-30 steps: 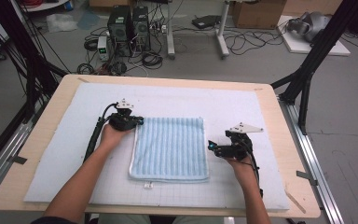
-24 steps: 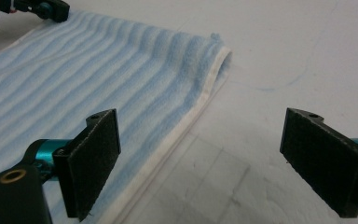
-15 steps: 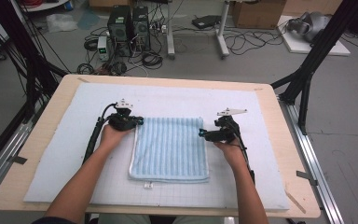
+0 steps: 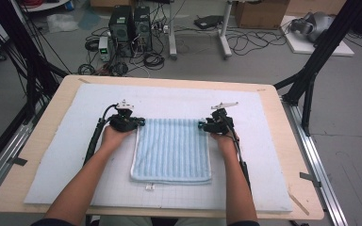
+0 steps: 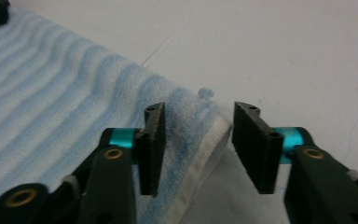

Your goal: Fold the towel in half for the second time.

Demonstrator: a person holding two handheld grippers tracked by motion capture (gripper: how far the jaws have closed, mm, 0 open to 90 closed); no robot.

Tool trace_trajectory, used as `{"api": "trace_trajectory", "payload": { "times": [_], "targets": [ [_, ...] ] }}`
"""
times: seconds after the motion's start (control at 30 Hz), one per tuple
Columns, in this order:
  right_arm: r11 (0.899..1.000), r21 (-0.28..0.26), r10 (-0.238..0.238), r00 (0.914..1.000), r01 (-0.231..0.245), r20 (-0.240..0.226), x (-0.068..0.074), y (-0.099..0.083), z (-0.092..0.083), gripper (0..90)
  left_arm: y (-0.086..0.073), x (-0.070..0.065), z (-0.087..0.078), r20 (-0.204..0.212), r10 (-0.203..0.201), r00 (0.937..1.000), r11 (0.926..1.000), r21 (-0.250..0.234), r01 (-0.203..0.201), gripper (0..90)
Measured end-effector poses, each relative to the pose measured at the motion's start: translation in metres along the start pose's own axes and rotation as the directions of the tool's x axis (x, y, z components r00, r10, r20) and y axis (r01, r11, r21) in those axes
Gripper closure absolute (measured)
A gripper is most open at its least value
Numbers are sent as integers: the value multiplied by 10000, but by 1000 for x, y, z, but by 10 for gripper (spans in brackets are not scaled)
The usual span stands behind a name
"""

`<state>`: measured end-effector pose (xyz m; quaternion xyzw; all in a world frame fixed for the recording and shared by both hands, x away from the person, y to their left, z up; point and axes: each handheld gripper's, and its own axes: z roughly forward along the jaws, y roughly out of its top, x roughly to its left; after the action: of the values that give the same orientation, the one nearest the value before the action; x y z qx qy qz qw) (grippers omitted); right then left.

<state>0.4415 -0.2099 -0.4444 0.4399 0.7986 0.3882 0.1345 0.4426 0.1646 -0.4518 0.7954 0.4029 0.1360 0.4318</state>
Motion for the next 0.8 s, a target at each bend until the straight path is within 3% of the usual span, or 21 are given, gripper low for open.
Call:
{"api": "trace_trajectory", "payload": {
  "times": [0.07,0.13,0.2,0.33,0.4,0.5,0.53,0.57,0.7,0.8],
  "targets": [
    [10000,-34,67,9999,-67,-98,-1,-1,3,636,0,0,0,21,-15,10000,10000,-10,15,848],
    [9998,-44,181,9991,-183,-378,-2,-2,2,749,0,0,0,37,-29,10000,10000,0,29,849],
    [9999,11,-111,9988,111,-482,-1,-1,2,818,0,0,0,59,-56,10000,10000,-25,56,852],
    [9982,-31,-606,9981,605,-118,2,2,1,834,0,4,-2,178,-484,9987,9985,-256,489,860],
    [9985,-85,-548,9984,547,-118,2,2,1,833,5,8,-5,47,-620,9981,9945,-838,622,862],
    [9978,-253,-607,9981,605,-87,0,3,1,833,11,9,-8,75,-481,9988,9937,-1013,486,861],
    [9981,-375,-484,9988,482,-53,-1,4,0,833,17,10,-10,74,-340,9994,9883,-1488,347,861],
    [9979,-532,-378,9993,375,-49,-2,5,-1,833,21,12,-12,90,-407,9991,9865,-1586,416,861],
    [9899,-1403,-221,9997,228,66,-2,12,-11,834,26,13,-18,184,-474,9987,9817,-1838,500,861],
    [9909,-1327,-254,9992,211,-308,0,12,-17,836,27,10,-22,324,-398,9987,9834,-1759,449,860]
  ]
}}
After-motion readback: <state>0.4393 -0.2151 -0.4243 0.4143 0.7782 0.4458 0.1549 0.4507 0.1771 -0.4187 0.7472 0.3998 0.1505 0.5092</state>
